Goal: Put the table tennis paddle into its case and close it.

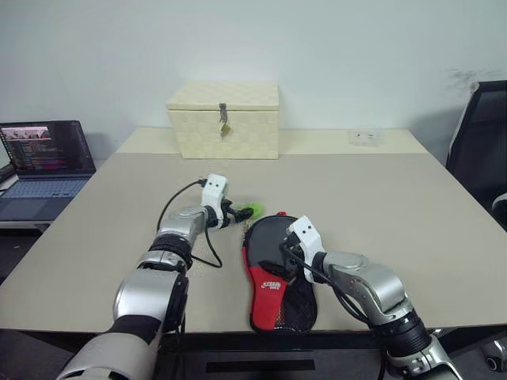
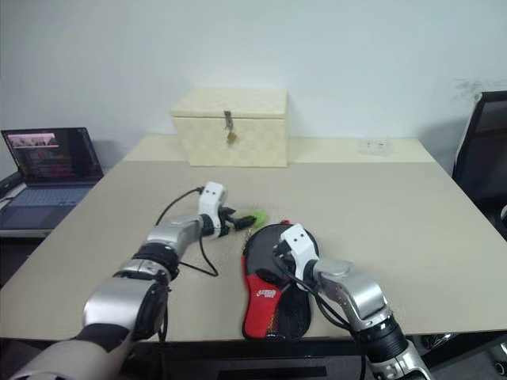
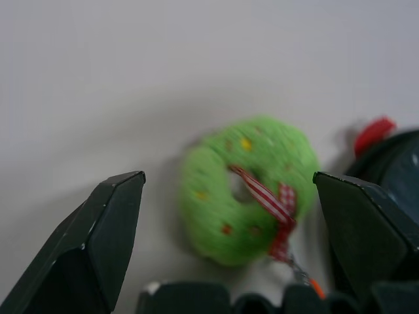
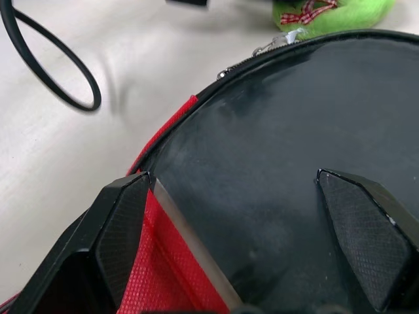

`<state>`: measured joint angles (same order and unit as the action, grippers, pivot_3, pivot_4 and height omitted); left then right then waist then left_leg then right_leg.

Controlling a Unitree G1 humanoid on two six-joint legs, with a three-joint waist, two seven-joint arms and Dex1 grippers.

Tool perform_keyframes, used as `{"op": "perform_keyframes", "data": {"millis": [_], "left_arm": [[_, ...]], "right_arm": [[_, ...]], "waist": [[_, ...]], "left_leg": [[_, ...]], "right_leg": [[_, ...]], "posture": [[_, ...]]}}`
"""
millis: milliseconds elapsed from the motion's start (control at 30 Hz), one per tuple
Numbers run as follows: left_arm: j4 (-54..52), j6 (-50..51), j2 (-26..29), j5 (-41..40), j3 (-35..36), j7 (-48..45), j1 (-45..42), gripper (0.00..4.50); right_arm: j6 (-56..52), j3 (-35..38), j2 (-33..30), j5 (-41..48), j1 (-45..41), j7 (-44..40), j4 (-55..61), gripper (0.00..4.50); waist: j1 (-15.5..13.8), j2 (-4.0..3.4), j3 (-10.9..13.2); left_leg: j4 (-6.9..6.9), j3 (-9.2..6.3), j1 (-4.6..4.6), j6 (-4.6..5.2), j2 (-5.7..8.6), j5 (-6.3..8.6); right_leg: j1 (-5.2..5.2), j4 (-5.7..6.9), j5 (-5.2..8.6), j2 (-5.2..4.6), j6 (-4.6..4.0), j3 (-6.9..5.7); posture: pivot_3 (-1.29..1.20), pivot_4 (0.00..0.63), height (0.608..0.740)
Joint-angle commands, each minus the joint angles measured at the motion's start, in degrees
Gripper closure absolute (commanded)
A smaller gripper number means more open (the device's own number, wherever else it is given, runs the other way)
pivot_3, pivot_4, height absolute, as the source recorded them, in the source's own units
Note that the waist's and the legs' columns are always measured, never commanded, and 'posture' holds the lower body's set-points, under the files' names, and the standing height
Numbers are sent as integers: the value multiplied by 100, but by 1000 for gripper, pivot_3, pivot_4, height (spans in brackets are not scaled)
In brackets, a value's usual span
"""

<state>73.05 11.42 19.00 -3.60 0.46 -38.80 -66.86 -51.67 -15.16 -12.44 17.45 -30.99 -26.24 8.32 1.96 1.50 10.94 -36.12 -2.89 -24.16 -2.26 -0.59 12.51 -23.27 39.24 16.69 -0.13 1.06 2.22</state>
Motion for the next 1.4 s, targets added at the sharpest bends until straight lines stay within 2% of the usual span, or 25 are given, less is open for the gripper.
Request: {"op": "perform_keyframes", "data": {"millis": [33,167,267,467,633,1033,1267,1400], "left_arm": [[142,-204,-1,264,-52,64,-192,22],[208,-265,-68,394,-9,103,-169,22],[214,-304,-106,426,44,181,-117,633],[215,-333,-115,454,135,344,-44,2764],[213,-352,-112,480,196,451,11,4457],[320,-761,-215,950,2,1399,-184,4489],[447,-1191,-505,1523,-294,1890,-732,4489],[502,-1554,-709,2038,-704,2062,-1007,4489]], "right_arm": [[-33,109,24,18,33,63,318,0],[-47,147,29,3,69,102,361,0],[53,164,16,-50,47,133,342,0],[341,83,80,-140,-157,106,126,0],[766,-160,178,-482,-366,68,-680,0],[928,-392,302,-929,-280,-99,-1867,0],[567,-712,147,-1075,99,-345,-1475,0],[283,-994,3,-1123,443,-459,-1049,0]], "waist": [[3,0,0],[-4,0,0],[-6,0,0],[0,0,0],[6,1,0],[41,13,-18],[12,36,-35],[-1,39,-52]], "left_leg": [[0,0,0,0,-1,0],[-10,-1,3,0,2,-1],[-28,-1,2,0,3,-1],[-58,-2,2,1,3,0],[-76,-3,6,1,3,0],[-78,0,30,1,2,0],[-84,-2,32,1,5,0],[-80,-2,31,0,11,0]], "right_leg": [[-1,1,0,0,0,1],[-1,19,0,0,0,1],[0,36,1,0,1,1],[0,66,1,4,1,2],[3,77,1,8,1,2],[17,91,-1,10,1,8],[25,92,-4,10,5,5],[26,86,-4,10,5,5]], "posture": [[0,150,740],[0,150,740],[0,150,740],[0,150,740],[0,150,740],[0,150,740],[0,150,740],[0,150,740]]}}
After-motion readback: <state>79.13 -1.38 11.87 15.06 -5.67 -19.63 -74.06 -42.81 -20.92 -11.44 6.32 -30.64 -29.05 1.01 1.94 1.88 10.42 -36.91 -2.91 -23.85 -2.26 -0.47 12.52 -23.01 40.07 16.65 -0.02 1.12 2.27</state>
